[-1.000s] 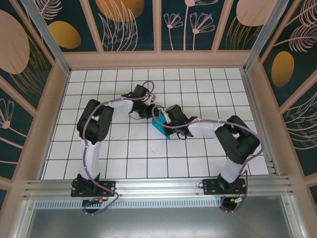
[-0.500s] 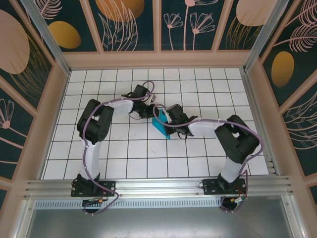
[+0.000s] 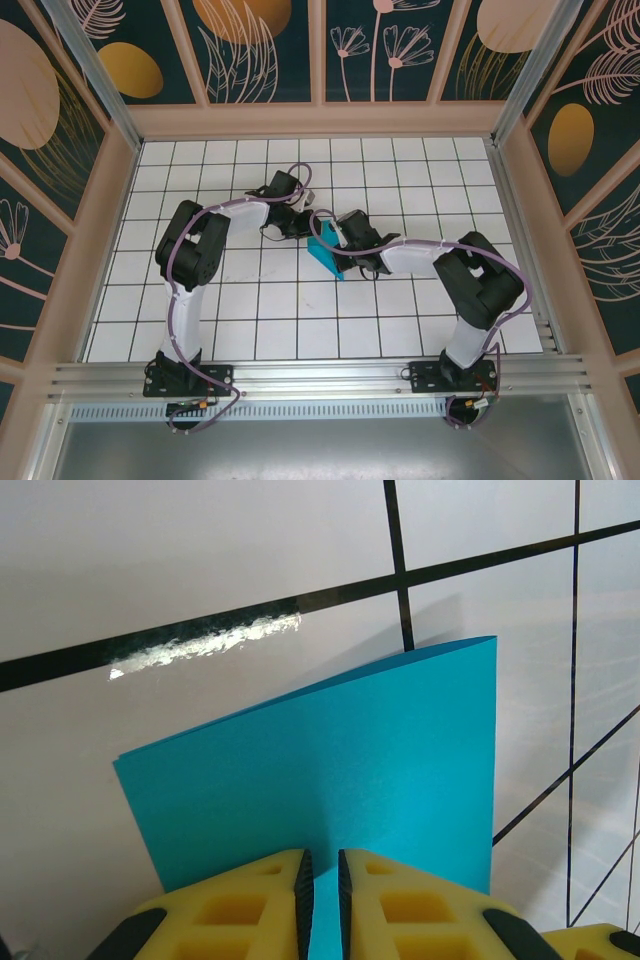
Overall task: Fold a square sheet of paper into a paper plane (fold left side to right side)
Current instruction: Third fold the triangle at the center of the table.
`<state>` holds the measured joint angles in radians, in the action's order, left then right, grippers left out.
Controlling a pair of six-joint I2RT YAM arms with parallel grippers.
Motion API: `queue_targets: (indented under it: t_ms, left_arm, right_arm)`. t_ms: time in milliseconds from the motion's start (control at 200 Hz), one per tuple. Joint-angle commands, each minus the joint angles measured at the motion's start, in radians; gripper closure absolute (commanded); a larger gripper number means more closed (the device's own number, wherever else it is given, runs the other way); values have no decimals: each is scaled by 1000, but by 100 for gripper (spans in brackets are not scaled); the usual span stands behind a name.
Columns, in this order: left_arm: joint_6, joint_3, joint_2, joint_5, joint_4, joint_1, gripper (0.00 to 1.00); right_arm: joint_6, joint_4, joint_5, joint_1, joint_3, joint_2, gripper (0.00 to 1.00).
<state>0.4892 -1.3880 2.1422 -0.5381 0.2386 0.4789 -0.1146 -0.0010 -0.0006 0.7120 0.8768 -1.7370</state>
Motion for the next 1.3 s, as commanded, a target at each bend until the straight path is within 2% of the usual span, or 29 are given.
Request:
queue_targets:
  t_ms: [0, 245, 876, 1296]
  left_arm:
    - [-20, 9, 61, 40, 43, 22, 81]
    - [-20, 10, 61, 40, 41, 23, 81]
    - [-20, 10, 57, 34, 38, 23, 80]
    - [-20, 11, 56, 32, 38, 24, 80]
  right_arm:
    - [-17, -17, 11, -9, 24, -20, 100]
    - [-17, -32, 35, -11, 28, -26, 100]
    - [-20, -6, -10, -8, 46, -4, 100]
    - [-26, -24, -19, -5, 55, -49, 100]
